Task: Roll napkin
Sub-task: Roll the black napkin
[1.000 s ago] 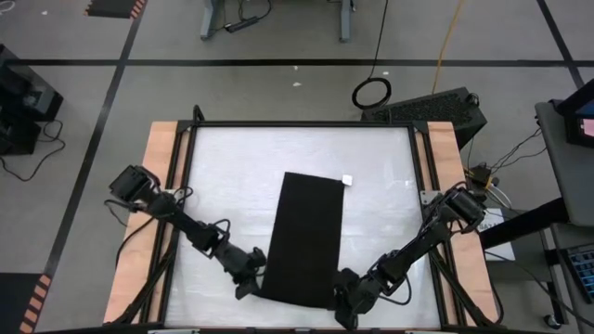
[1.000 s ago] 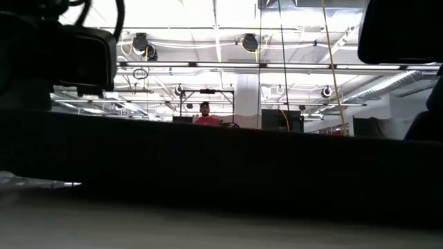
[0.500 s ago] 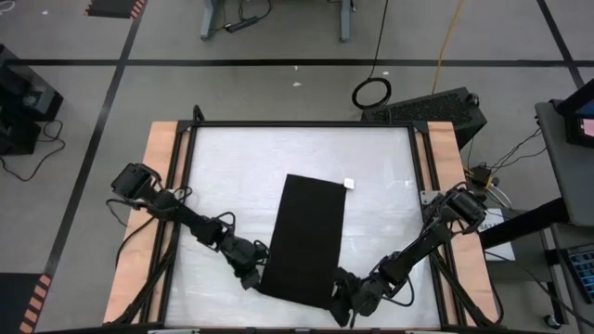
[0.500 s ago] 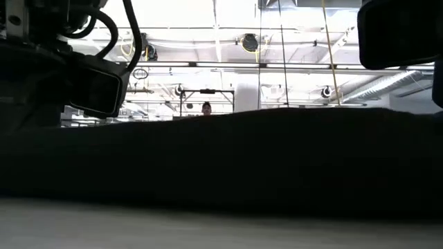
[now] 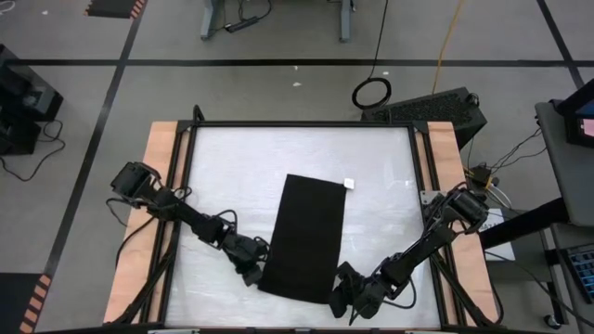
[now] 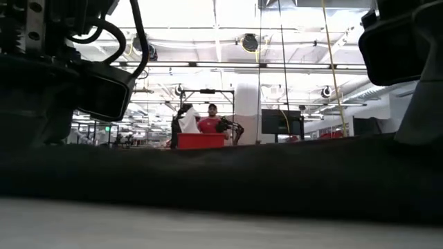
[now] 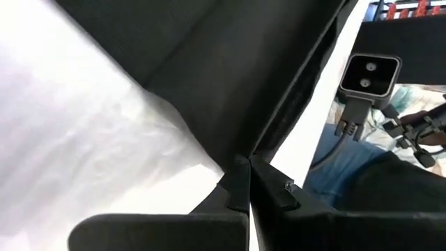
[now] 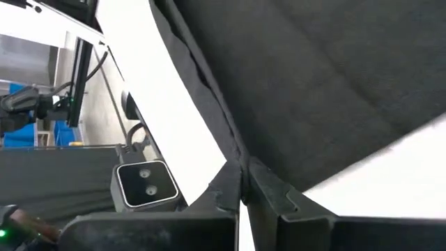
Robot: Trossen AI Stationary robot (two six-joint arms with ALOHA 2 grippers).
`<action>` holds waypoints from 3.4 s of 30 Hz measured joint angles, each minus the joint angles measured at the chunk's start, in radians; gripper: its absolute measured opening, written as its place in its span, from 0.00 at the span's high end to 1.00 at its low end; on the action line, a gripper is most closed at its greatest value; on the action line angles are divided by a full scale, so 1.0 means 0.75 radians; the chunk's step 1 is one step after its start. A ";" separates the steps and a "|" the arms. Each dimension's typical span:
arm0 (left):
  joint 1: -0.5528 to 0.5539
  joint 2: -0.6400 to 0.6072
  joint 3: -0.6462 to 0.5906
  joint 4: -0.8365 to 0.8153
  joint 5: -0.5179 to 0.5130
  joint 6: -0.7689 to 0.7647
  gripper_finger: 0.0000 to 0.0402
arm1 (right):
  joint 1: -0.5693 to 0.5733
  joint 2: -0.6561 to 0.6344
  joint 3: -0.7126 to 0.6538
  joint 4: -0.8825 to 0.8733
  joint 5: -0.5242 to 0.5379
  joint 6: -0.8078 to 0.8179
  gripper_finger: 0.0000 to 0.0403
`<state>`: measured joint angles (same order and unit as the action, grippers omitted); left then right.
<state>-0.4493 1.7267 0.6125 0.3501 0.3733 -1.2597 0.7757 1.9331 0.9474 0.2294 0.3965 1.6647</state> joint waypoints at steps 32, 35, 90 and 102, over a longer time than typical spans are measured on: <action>0.012 -0.016 -0.003 -0.088 -0.125 0.197 0.58 | 0.016 -0.001 -0.002 -0.182 -0.118 -0.002 0.85; 0.004 -0.055 0.002 -0.089 -0.120 0.291 0.57 | 0.016 0.000 -0.003 -0.175 -0.116 -0.002 0.80; -0.318 0.181 0.329 -0.299 -0.744 1.562 0.98 | 0.037 -0.028 -0.007 -0.078 -0.121 -0.179 0.74; -0.296 0.183 0.323 -0.270 -0.713 1.350 0.99 | 0.128 -0.166 -0.008 -0.136 -0.110 -0.617 0.71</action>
<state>-0.6714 1.8637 0.8551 0.1479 -0.1617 -0.2474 0.8715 1.8085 0.9412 0.1272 0.3139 1.2017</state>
